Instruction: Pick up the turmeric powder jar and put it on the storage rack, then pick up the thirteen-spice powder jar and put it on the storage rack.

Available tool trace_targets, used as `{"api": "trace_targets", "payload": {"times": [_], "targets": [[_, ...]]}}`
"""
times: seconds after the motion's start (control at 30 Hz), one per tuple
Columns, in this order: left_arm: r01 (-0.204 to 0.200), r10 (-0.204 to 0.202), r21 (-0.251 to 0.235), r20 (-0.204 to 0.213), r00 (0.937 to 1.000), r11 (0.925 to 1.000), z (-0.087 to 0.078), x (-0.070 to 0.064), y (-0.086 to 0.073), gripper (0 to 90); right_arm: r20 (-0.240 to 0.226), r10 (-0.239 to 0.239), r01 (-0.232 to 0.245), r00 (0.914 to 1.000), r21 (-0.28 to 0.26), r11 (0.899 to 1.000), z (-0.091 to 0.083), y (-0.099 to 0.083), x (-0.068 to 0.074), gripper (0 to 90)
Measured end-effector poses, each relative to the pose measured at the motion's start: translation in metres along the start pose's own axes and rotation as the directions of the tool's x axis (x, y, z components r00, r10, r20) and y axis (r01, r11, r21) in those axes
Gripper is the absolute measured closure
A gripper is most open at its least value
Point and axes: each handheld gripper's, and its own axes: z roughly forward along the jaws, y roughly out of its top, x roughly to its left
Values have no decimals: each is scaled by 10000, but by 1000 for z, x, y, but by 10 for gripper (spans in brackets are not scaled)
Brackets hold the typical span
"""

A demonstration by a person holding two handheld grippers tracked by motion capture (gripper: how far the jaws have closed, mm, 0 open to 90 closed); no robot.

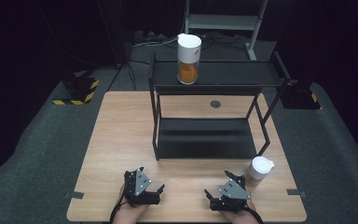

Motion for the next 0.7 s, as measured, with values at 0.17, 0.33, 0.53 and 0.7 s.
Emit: {"api": "trace_targets", "payload": {"times": [0.17,0.33,0.53,0.7], "targets": [[-207,207,3,-25,9998,9998,-1,-2,0,8,33,202,-203,9998,83,9998,1,1,-1,6],[-366,362,220,157,9992,9991,2,0,4,8,-19,-48,48,10000,-36,10000,0,0,0,6],[-631,628,209,167,9979,9978,2,-2,4,8,-57,128,-129,9999,-203,9997,-2,-4,-2,2],[-569,565,112,325,9979,9983,1,1,3,8,-15,183,-183,9998,-309,9994,-4,-5,-2,0]]}}
